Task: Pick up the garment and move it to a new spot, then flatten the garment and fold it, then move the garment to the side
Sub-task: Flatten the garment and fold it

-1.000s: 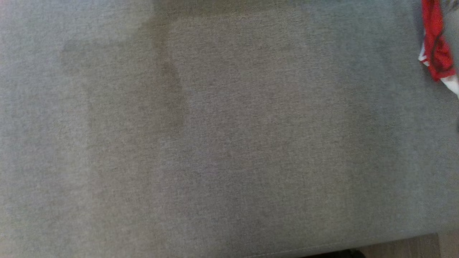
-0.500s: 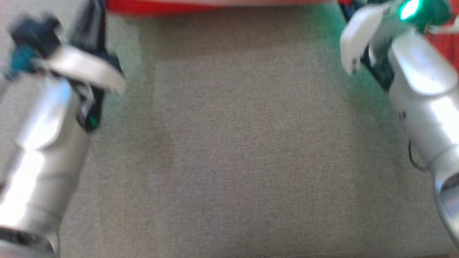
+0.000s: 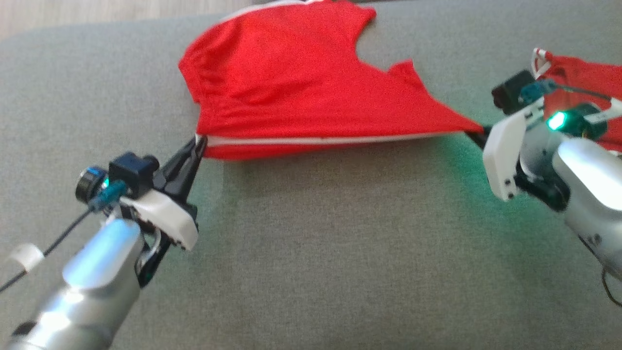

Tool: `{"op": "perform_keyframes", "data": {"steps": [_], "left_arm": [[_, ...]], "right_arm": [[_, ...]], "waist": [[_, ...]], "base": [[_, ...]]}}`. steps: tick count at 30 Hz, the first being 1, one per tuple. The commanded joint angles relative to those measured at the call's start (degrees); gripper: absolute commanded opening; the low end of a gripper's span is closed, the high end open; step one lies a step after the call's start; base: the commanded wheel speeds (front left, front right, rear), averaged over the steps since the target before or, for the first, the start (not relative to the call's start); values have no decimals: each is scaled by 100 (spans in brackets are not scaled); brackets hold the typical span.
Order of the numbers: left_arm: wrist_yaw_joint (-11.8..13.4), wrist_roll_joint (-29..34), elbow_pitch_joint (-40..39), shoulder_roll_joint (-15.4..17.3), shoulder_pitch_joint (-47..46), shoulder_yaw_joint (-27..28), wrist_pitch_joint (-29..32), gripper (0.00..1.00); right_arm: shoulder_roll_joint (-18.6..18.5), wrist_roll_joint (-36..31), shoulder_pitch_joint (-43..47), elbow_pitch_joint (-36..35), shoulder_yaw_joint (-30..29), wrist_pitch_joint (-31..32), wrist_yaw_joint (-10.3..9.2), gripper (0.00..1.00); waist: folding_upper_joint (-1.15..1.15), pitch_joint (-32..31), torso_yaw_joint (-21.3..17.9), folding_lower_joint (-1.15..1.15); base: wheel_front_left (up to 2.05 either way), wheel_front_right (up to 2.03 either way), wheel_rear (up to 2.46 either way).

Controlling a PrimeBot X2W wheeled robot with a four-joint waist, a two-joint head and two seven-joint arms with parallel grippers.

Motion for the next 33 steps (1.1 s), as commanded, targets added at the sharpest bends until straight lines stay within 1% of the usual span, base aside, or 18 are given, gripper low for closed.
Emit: {"op": "perform_keyframes", "data": {"steps": [1, 5, 6, 10, 14, 18, 22, 23, 27, 30, 33], "left_arm": [[12, 44, -94, 304, 13, 189, -30, 0], [22, 118, -222, 329, 365, 211, -30, 0], [58, 143, -322, 349, 581, 229, -30, 0], [140, 48, -635, 386, 1091, 317, -30, 0], [258, -9, -1085, 497, 1557, 274, -16, 0], [513, -19, -1651, 687, 2039, 210, 65, 0], [782, -81, -2355, 878, 2471, 177, 229, 0], [782, -81, -2355, 878, 2471, 177, 229, 0], [1000, -47, -2877, 1025, 2551, 217, 322, 0], [1087, -25, -3077, 1067, 2427, 278, 394, 0], [1122, -14, -3196, 1053, 2214, 350, 448, 0]], "right_arm": [[-295, 134, 187, -201, 23, 83, -5, 0], [-645, 446, 499, -666, 157, 315, -5, 0], [-821, 575, 665, -897, 211, 423, -5, 0], [-1202, 814, 1033, -1400, 286, 640, -5, 0], [-1610, 1069, 1482, -1957, 251, 859, -5, 0], [-2069, 1065, 1998, -2524, 253, 1074, -5, 0], [-2414, 1191, 2489, -3010, -34, 1188, -5, 0], [-2414, 1191, 2489, -3010, -34, 1188, -5, 0], [-2518, 1098, 2685, -3271, -524, 1196, -5, 0], [-2445, 868, 2638, -3352, -887, 1245, -5, 0], [-2302, 619, 2502, -3409, -1236, 1340, -5, 0]], "waist": [[0, -153, -13, 1], [0, -442, -43, 1], [0, -605, -66, 1], [0, -899, -127, 1], [0, -1086, -170, 1], [0, -1267, -201, 1], [0, -1270, -211, 1], [0, -1270, -211, 1], [0, -1207, -182, 1], [0, -1120, -133, 1], [0, -976, -42, 1]], "base": [[0, 0, 0], [0, 0, 0], [0, 0, 0], [0, 0, 0], [0, 0, 0], [0, 0, 0], [0, 0, 0], [0, 0, 0], [0, 0, 0], [0, 0, 0], [0, 0, 0]]}}
